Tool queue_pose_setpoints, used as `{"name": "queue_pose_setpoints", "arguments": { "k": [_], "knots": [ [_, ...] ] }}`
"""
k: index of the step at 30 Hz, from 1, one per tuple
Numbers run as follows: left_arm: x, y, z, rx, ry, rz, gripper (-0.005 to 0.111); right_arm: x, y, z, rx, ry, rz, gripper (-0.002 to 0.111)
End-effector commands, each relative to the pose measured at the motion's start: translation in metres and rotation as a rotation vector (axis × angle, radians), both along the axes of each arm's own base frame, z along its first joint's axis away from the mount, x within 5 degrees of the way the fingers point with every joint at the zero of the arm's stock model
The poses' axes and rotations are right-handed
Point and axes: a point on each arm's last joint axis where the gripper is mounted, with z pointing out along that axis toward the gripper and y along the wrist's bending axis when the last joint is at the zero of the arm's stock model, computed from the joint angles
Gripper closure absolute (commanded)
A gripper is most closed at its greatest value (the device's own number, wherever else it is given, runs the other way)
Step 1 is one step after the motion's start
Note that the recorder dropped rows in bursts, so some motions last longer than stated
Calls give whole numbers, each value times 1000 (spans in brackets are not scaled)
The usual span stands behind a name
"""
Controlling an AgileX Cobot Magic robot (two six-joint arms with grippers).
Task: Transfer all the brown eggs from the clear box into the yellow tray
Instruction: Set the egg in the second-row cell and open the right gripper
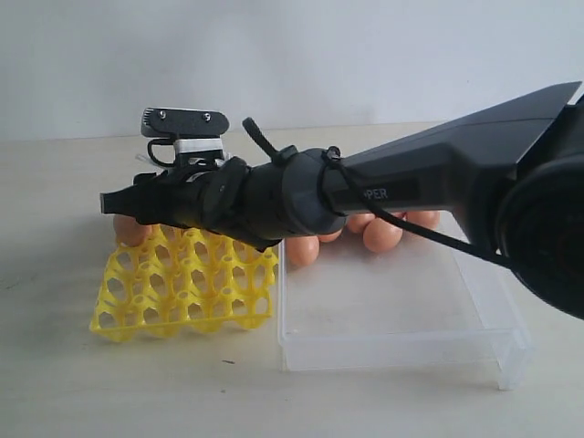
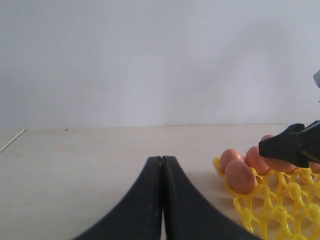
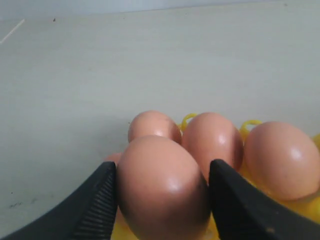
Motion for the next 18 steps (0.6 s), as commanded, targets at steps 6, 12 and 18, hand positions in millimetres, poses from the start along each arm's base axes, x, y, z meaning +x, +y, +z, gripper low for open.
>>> {"name": "queue_pose_setpoints", "arguments": {
  "k": [6, 12, 18],
  "knots": [
    [0, 0, -1, -11, -3, -3, 107, -1, 0, -13, -7, 38, -12, 108],
    [0, 0, -1, -11, -3, -3, 107, -1, 0, -21, -9, 63, -22, 97],
    [0, 0, -1, -11, -3, -3, 107, -1, 0, -21, -7, 64, -23, 78]
  ]
}}
